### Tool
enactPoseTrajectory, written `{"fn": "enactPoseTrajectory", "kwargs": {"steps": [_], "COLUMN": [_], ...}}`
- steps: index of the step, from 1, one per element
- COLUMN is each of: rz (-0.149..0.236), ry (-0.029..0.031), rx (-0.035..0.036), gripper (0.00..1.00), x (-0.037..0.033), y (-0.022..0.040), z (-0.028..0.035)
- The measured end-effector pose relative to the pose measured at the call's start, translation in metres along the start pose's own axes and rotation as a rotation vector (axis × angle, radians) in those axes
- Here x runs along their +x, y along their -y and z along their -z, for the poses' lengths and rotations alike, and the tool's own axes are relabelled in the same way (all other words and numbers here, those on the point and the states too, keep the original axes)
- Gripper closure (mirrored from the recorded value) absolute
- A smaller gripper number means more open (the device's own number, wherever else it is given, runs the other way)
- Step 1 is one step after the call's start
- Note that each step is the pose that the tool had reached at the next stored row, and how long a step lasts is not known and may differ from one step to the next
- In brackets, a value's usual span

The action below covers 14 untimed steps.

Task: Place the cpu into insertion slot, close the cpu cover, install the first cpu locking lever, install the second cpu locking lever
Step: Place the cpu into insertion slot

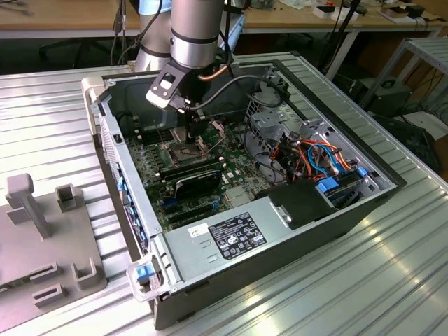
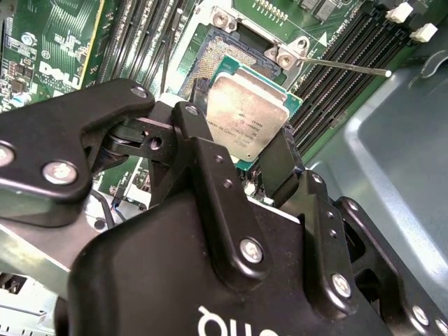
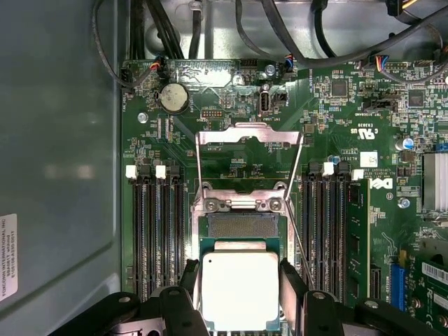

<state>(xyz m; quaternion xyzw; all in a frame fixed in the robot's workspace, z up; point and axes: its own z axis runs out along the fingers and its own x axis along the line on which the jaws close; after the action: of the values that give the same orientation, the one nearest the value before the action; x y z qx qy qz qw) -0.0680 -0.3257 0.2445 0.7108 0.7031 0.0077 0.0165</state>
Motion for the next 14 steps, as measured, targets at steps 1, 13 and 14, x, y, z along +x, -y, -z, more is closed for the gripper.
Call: {"fn": "enactPoseTrajectory", "kwargs": {"steps": [1, 13, 14], "rz": [0.000, 0.000, 0.000], "ry": [0.0001, 0.0000, 0.0000], "rx": [0.0001, 0.0001, 0.0000], "gripper": [0.45, 0.45, 0.45], "x": [0.0000, 0.0000, 0.0000], "y": [0.0000, 0.0001, 0.0001], "z": [0.0000, -0.0023, -0.0023]}}
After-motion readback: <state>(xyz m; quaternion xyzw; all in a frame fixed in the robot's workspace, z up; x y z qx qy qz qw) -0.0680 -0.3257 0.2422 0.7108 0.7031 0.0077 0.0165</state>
